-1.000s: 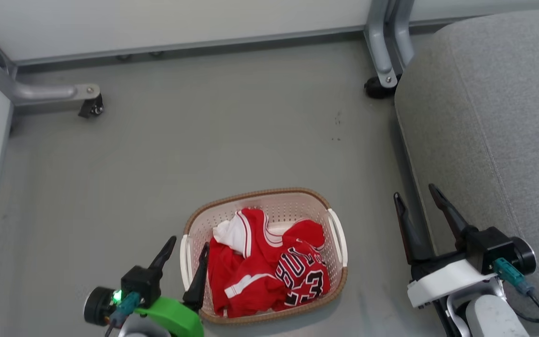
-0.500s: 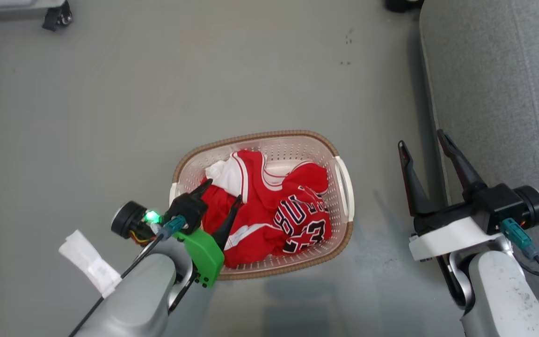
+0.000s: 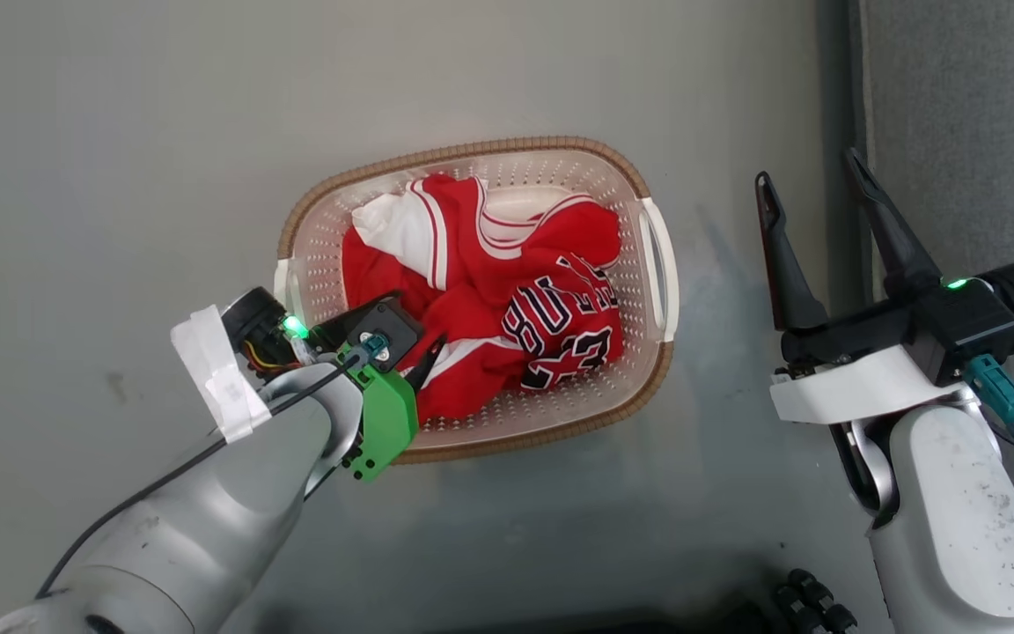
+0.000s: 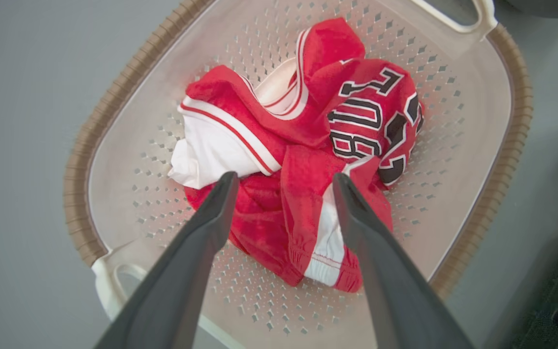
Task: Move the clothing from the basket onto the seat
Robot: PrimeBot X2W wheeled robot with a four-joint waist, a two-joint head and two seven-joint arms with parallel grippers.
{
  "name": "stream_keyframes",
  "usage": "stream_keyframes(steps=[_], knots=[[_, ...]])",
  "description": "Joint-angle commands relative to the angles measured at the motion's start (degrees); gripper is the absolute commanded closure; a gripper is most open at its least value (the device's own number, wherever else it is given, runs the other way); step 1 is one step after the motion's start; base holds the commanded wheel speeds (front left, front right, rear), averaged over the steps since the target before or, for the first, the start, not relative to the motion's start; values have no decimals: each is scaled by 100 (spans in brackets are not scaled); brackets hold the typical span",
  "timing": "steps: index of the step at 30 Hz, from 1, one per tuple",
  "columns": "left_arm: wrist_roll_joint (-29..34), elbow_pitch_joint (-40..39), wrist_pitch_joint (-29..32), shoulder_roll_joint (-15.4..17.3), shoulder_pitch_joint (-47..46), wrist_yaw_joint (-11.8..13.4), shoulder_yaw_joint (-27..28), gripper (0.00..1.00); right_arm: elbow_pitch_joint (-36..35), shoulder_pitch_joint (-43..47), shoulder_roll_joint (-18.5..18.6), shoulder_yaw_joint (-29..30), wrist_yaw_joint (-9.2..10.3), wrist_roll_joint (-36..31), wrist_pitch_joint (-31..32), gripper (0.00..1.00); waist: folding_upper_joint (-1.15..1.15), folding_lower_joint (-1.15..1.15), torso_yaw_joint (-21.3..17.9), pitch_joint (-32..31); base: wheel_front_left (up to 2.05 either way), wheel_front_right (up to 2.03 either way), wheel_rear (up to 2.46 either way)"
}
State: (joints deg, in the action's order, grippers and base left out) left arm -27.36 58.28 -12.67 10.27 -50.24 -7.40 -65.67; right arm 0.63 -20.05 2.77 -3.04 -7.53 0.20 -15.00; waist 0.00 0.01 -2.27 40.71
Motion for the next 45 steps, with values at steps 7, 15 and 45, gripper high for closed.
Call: stream_keyframes(steps=[7, 15, 45], knots=[[-408, 149, 237, 163, -625, -16, -652, 0, -192, -188, 20, 47, 8, 128, -28, 0, 0, -1, -348, 858, 0, 0, 0], [-266, -24, 636, 271, -1072, -15, -774, 0, -265, -306, 19, 10, 8, 181, -28, 0, 0, -1, -433, 1295, 0, 0, 0], [429, -806, 1552, 337, -1135, -15, -773, 100, -387, -536, 20, -75, 8, 39, -28, 0, 0, -1, -387, 2105, 0, 0, 0]])
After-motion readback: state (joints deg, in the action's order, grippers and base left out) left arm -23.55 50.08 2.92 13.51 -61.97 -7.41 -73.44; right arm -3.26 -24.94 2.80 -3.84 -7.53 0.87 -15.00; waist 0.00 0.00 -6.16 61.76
